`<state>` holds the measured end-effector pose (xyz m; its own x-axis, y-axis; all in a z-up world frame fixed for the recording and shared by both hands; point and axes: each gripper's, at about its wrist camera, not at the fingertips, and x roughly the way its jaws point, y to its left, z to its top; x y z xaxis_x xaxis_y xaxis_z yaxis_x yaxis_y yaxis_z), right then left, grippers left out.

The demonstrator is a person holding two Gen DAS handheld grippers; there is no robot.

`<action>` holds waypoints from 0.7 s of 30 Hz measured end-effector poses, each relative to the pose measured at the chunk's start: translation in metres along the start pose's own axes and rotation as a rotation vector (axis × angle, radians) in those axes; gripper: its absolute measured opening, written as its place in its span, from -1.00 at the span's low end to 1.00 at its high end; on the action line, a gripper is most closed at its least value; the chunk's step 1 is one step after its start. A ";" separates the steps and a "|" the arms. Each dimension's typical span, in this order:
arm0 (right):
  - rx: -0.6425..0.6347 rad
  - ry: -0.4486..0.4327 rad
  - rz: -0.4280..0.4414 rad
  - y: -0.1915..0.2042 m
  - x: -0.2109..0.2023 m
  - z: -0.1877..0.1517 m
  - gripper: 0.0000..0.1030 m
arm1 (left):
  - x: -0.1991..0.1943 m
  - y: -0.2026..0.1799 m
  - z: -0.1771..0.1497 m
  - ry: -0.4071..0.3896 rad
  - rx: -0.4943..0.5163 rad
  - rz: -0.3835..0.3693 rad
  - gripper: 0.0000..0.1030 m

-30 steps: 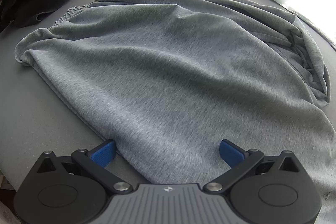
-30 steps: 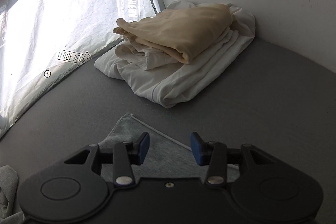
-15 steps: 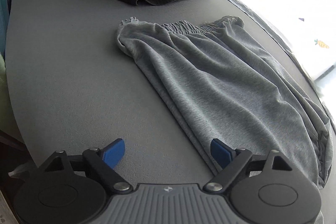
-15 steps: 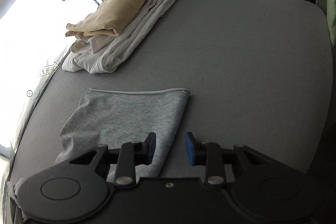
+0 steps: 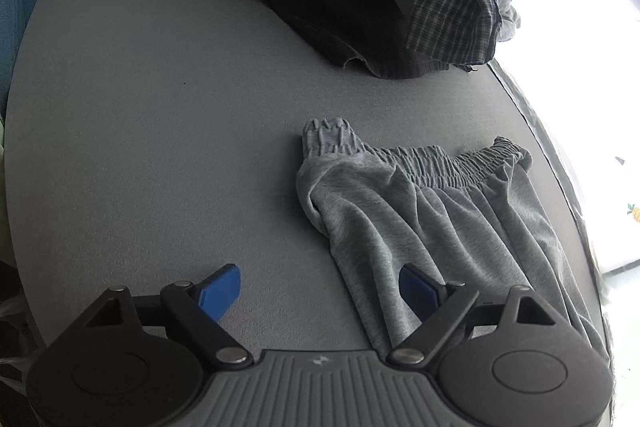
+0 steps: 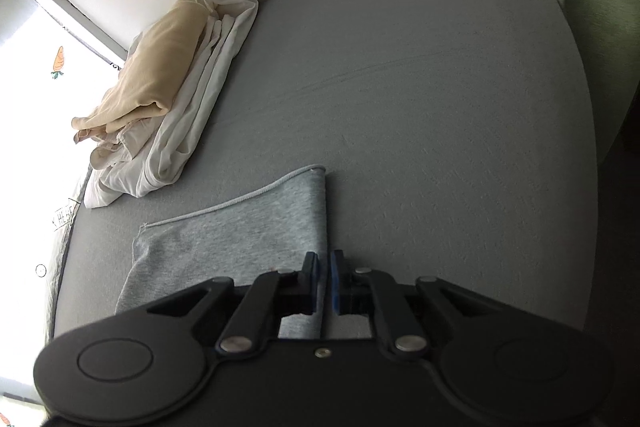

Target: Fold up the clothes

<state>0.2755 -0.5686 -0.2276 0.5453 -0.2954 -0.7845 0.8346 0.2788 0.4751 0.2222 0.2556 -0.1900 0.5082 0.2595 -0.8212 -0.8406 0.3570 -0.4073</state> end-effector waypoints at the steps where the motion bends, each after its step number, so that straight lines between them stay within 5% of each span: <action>1: 0.018 -0.001 -0.001 0.000 -0.001 -0.001 -0.86 | 0.003 0.000 0.004 -0.004 -0.007 -0.005 0.69; 4: 0.060 -0.009 0.010 0.003 -0.001 -0.002 -0.63 | 0.014 -0.001 0.019 -0.022 -0.033 -0.016 0.70; 6: 0.060 -0.018 0.026 0.009 -0.001 -0.003 -0.17 | 0.021 0.000 0.029 -0.033 -0.079 -0.034 0.87; 8: 0.004 -0.022 0.010 0.022 0.000 -0.005 0.04 | 0.026 -0.001 0.036 -0.057 -0.112 -0.029 0.88; 10: -0.089 -0.033 -0.050 0.037 0.002 -0.010 0.04 | 0.030 -0.005 0.042 -0.069 -0.116 -0.016 0.90; 13: -0.235 -0.052 -0.156 0.056 0.005 -0.019 -0.34 | 0.033 -0.012 0.045 -0.088 -0.047 0.024 0.70; 14: -0.284 -0.054 -0.176 0.058 0.005 -0.021 -0.57 | 0.033 -0.014 0.044 -0.098 -0.020 0.043 0.59; 15: -0.297 -0.044 -0.150 0.057 0.005 -0.021 -0.96 | 0.032 -0.015 0.044 -0.107 0.005 0.059 0.26; 16: -0.275 -0.023 -0.099 0.053 0.005 -0.020 -0.99 | 0.033 -0.013 0.045 -0.102 0.006 0.050 -0.18; 18: -0.214 -0.010 -0.044 0.048 0.003 -0.018 -0.99 | 0.033 -0.008 0.047 -0.092 0.007 0.031 -0.62; 21: -0.205 -0.060 -0.017 0.056 -0.010 -0.014 -0.99 | 0.024 -0.001 0.055 -0.096 -0.058 -0.033 -0.80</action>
<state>0.3157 -0.5370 -0.1994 0.5402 -0.3540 -0.7635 0.8136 0.4515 0.3663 0.2454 0.3105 -0.1875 0.5490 0.3342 -0.7661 -0.8312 0.3146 -0.4584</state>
